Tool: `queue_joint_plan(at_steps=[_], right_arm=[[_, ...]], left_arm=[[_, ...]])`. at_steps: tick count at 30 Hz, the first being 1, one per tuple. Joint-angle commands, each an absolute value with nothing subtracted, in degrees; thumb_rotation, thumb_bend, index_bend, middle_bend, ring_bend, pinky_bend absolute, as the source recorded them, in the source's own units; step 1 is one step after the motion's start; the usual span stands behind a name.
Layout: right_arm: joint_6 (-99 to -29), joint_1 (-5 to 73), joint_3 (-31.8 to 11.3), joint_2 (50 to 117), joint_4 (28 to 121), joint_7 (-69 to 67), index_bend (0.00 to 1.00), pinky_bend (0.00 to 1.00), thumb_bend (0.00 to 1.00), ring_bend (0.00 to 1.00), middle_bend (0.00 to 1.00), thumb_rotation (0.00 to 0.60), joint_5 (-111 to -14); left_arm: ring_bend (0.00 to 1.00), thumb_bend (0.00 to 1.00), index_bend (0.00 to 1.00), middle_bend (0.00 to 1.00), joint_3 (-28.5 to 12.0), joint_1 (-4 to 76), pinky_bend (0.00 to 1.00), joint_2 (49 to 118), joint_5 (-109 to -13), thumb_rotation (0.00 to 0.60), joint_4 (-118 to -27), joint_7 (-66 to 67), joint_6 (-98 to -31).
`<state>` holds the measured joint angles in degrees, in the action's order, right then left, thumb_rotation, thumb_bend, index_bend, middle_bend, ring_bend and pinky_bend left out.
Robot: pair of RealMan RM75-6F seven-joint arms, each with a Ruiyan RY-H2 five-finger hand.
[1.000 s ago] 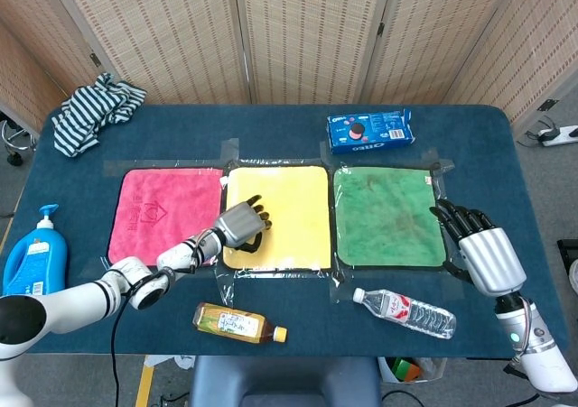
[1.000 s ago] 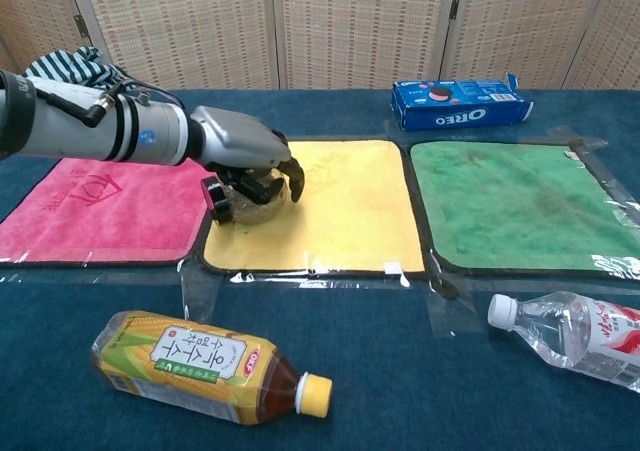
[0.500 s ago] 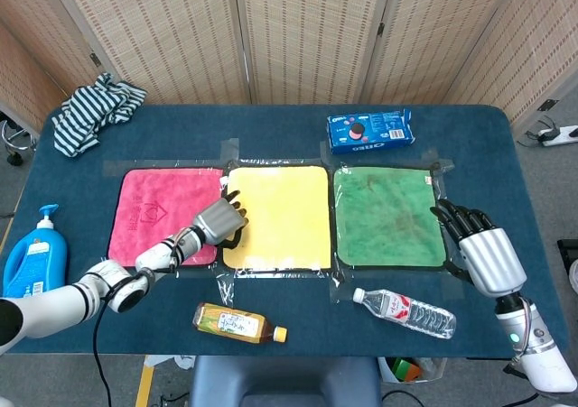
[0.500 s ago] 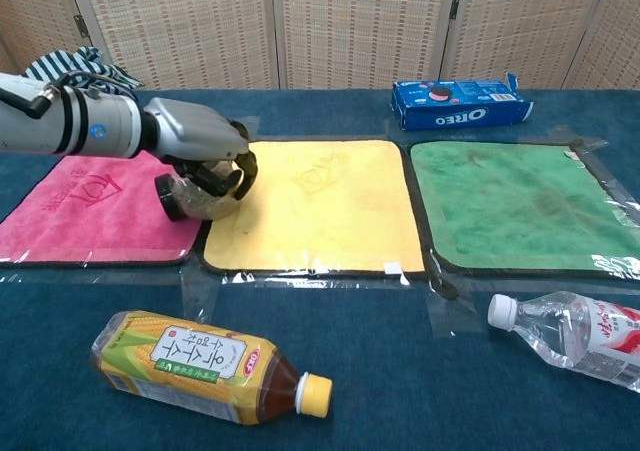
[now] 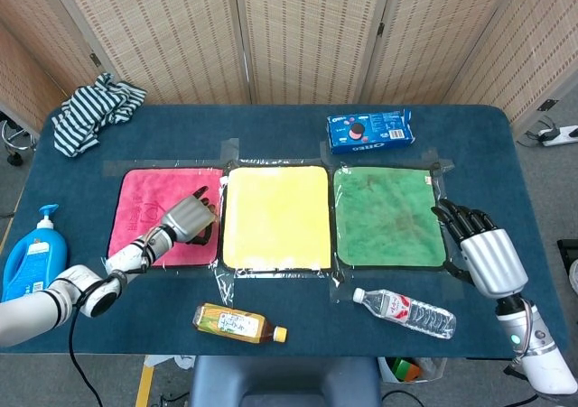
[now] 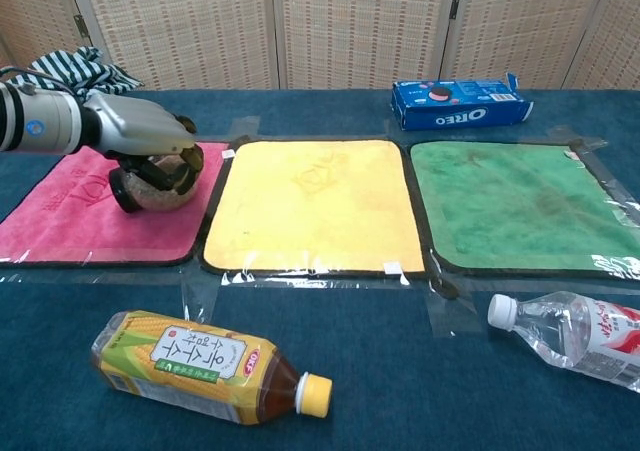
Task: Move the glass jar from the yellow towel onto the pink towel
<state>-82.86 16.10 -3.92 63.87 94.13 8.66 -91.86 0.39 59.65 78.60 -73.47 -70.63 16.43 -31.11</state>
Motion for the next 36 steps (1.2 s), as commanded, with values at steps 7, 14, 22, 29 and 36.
queue_joint_plan(at_steps=[7, 14, 22, 29, 36], right_arm=[[-83.32, 15.54, -4.11, 63.72, 94.49, 9.02, 0.13, 0.25, 0.07, 0.19, 0.15, 0.600, -92.09], [-83.65, 15.00, -4.41, 62.49, 95.03, 8.54, 0.13, 0.25, 0.07, 0.19, 0.15, 0.600, -91.80], [-82.60, 14.31, -4.54, 60.04, 95.42, 5.95, 0.13, 0.26, 0.07, 0.19, 0.15, 0.600, -89.84], [-81.29, 13.69, -4.08, 57.47, 94.34, -0.21, 0.13, 0.26, 0.07, 0.19, 0.15, 0.600, -88.98], [-80.31, 13.03, -3.26, 56.49, 92.83, -4.11, 0.13, 0.25, 0.07, 0.17, 0.12, 0.600, -88.82]], left_arm=[[0.25, 0.83, 0.46, 0.32, 0.80, 57.85, 0.04, 76.87, -72.65, 0.115, -70.51, 16.13, -32.38], [0.23, 0.83, 0.37, 0.31, -3.68, 55.37, 0.04, 74.23, -70.74, 0.116, -76.77, 4.84, -35.09], [0.21, 0.83, 0.27, 0.28, -9.05, 48.89, 0.04, 71.49, -70.09, 0.465, -82.35, -6.33, -47.32], [0.21, 0.83, 0.29, 0.28, -10.04, 40.30, 0.03, 66.19, -63.41, 0.508, -90.01, -3.20, -58.53], [0.20, 0.80, 0.28, 0.28, -7.57, 30.92, 0.01, 63.67, -62.36, 0.517, -95.43, 6.68, -73.75]])
